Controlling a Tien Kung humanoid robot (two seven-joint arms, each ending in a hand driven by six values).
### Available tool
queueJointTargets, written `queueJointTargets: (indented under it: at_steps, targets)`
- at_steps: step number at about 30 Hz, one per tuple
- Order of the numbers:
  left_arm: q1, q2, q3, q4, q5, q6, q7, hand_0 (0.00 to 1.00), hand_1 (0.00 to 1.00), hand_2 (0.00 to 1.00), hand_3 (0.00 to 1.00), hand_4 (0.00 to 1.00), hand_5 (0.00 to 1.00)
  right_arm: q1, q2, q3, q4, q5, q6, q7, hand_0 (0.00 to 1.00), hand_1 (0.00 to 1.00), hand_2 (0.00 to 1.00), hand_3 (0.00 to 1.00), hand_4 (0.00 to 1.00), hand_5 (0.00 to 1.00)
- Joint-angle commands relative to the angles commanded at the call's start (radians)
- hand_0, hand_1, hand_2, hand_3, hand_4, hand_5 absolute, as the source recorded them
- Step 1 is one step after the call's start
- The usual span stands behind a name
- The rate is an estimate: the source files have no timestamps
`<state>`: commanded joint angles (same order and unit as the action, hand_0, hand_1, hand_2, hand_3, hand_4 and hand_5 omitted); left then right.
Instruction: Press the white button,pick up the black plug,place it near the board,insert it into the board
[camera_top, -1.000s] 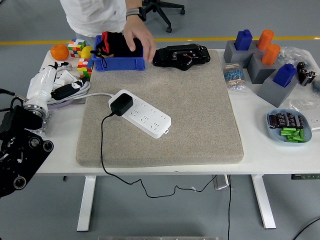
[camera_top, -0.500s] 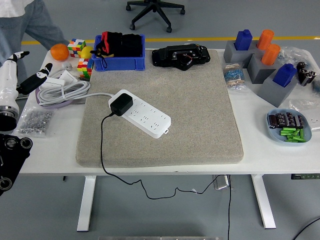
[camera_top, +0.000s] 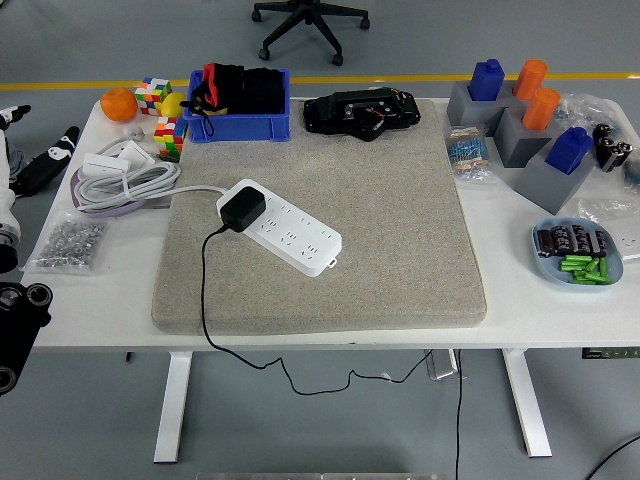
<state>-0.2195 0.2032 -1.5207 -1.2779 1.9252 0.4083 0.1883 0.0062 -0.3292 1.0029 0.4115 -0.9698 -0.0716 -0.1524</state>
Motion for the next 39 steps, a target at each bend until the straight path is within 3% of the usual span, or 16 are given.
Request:
queueJointTargets:
  at_steps: [19,32,39]
  targets:
    - [0.024,0.004,0.003,-0.017,0.004,-0.023,0.013,0.888,0.902,0.849,0.812,0.856,0.599,0.002,0.006,-0.002,-0.003,0.000,0.003,-0.002,0.644,0.602,0.648,0.623,0.664,0.397]
    - [0.035,0.002,0.001,-0.027,-0.017,-0.046,0.019,0.888,0.899,0.846,0.807,0.856,0.588,-0.009,0.019,0.048,-0.011,-0.015,0.006,-0.004,0.644,0.603,0.648,0.621,0.664,0.399]
    - [0.058,0.001,0.017,-0.026,-0.036,-0.090,0.045,0.890,0.899,0.847,0.810,0.846,0.564,-0.033,0.039,0.132,-0.015,-0.043,0.008,-0.004,0.649,0.614,0.650,0.623,0.664,0.398]
